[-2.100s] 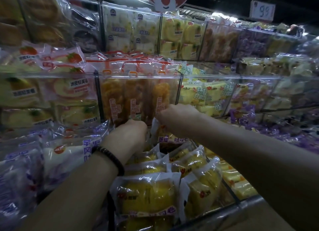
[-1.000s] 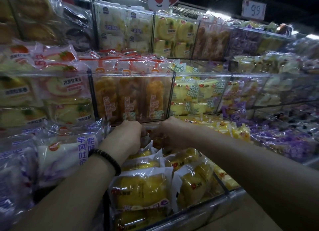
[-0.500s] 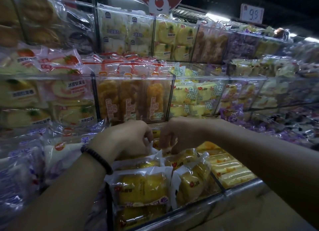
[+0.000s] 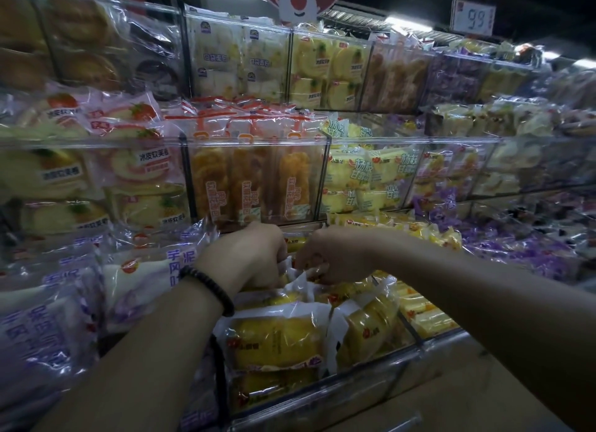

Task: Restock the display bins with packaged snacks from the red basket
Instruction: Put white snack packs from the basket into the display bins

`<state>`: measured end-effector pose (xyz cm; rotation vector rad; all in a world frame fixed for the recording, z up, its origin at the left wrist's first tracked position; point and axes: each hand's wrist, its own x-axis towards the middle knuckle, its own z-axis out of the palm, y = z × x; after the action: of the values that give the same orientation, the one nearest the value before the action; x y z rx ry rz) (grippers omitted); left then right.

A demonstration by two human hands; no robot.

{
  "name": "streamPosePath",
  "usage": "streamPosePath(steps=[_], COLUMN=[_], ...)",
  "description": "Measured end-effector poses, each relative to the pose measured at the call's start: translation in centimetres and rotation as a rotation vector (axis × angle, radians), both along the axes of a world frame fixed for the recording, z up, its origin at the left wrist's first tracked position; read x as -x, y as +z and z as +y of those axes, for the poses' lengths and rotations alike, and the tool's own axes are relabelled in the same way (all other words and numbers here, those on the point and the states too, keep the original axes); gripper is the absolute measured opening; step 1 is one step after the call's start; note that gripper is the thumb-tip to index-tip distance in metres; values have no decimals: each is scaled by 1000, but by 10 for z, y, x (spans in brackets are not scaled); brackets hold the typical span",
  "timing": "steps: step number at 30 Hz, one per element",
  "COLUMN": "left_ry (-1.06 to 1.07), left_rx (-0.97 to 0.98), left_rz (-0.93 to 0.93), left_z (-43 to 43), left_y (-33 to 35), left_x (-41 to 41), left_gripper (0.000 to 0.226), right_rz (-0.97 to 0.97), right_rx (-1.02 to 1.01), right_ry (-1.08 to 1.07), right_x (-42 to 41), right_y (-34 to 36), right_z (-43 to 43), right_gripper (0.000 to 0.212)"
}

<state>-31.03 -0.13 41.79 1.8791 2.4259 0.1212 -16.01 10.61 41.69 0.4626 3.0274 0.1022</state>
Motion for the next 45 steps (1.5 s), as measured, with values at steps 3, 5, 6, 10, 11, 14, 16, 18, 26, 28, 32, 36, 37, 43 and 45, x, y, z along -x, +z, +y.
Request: streamPosePath(steps=[3,5,6,10,11,14,16,18,26,28,32,36,37,43,45], left_ry=[18,43,58,121,129,157,178,175,197,190,156,135,135,118,128], left_rx=[-37,-60,-75,-80,-84,-94,-108,-153,-169,-124,-26,20,32,32,26], left_rz=[-14,-6,-5,-34,-37,-72,-93,-80,-41,-66,-154,-190,-197,-184,-182], left_z=[0,-2,-2,-1,-2,-5,-6,-4,4,5,4,3,3,5,4], left_y=[-1,0,1,3,3,6,6,4,-5,-4,1,5,6,5,7], left_x=[-3,-6,-7,-8,-8,-6,-5,-8,-10,-8,-1,5,7,10,6], left_gripper=[11,8,9,13,13,21,23,17,15,17,25,43,48,50,50], right_rz=[62,125,165,246,265,331,357,358,305,312,281,222,194,156,186], right_rx=[6,52,91,44,-24,-219,-302,-371,-352,-326,-230,-186,-181,-112,-42], right_ry=[-28,-74,-109,-206,-221,-249,-244,-202,-117,-111,-102,-81,-63,-30,-82], right_x=[-3,-5,-5,2,5,12,14,16,10,11,6,7,9,8,3], right_y=[3,7,10,17,19,24,23,18,7,0,-14,-11,-8,-4,-3], right_z=[-3,-1,0,-5,-8,-15,-18,-23,-19,-19,-14,-11,-9,-7,-8], right_gripper=[32,31,32,39,43,43,41,37,43,47,36,28,29,27,32])
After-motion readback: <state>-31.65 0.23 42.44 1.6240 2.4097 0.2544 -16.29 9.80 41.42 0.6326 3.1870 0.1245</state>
